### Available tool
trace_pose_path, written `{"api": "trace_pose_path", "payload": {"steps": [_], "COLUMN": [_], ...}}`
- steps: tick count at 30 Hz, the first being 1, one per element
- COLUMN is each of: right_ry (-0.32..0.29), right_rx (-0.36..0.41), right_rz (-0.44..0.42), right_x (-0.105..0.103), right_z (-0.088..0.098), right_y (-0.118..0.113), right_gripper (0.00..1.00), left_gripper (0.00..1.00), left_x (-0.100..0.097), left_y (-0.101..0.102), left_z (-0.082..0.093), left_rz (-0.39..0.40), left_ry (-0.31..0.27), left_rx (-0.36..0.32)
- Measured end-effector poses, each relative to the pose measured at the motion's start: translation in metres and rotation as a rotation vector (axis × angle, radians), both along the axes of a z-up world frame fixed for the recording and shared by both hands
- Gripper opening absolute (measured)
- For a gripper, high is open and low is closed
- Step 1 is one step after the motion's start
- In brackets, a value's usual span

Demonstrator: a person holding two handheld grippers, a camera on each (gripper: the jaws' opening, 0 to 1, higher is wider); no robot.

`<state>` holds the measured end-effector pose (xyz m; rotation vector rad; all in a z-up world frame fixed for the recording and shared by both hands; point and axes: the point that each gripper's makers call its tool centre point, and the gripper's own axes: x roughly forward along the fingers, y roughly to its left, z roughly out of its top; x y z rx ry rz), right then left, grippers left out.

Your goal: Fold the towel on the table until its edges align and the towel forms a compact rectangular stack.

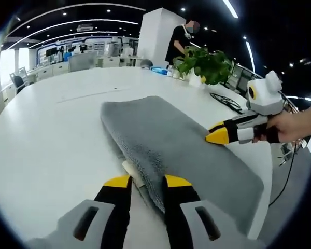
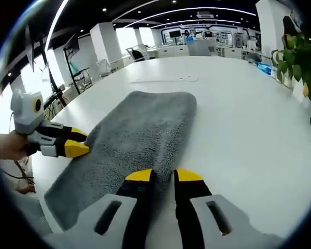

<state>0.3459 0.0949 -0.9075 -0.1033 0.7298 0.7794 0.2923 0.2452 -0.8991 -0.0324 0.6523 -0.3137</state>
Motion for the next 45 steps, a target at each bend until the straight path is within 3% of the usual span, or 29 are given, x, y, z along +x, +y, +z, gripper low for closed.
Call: {"api": "trace_pose_path", "payload": {"steps": [6, 9, 14, 19, 23, 26, 31, 35, 45], "right_ry": [-0.065, -0.108, -0.129, -0.144, -0.152, -0.152, -0.153, -0.129, -0.103], "right_rx": [-0.007, -0.018, -0.019, -0.017, -0.033, -0.06, -0.075, -0.075, -0.082], "right_rz": [0.083, 0.156, 0.248, 0.295, 0.338, 0.377, 0.425, 0.465, 0.527], "right_x": [-0.004, -0.009, -0.023, -0.033, -0.046, -0.056, -0.073, -0.09, -0.121], "right_z": [0.016, 0.025, 0.035, 0.04, 0.041, 0.038, 0.038, 0.035, 0.026], "right_y": [0.005, 0.011, 0.016, 0.012, 0.008, 0.005, 0.002, 0.001, -0.008], "right_gripper": [0.19, 0.22, 0.26, 0.28, 0.33, 0.36, 0.36, 0.32, 0.31], "left_gripper": [0.28, 0.34, 0.44, 0.57, 0.63, 0.59, 0.6, 0.59, 0.55], "left_x": [0.002, -0.001, -0.016, -0.031, -0.045, -0.051, -0.068, -0.084, -0.104], "left_y": [-0.002, -0.008, -0.027, -0.04, -0.051, -0.052, -0.064, -0.079, -0.108], "left_z": [0.021, 0.028, 0.032, 0.035, 0.034, 0.032, 0.028, 0.022, 0.011], "left_rz": [-0.012, -0.071, -0.217, -0.254, -0.334, -0.362, -0.411, -0.506, -0.602], "left_ry": [-0.047, -0.058, -0.061, -0.059, -0.053, -0.061, -0.031, -0.011, 0.015], "left_rx": [-0.008, 0.021, 0.085, 0.054, 0.088, 0.149, 0.127, 0.157, 0.159]}}
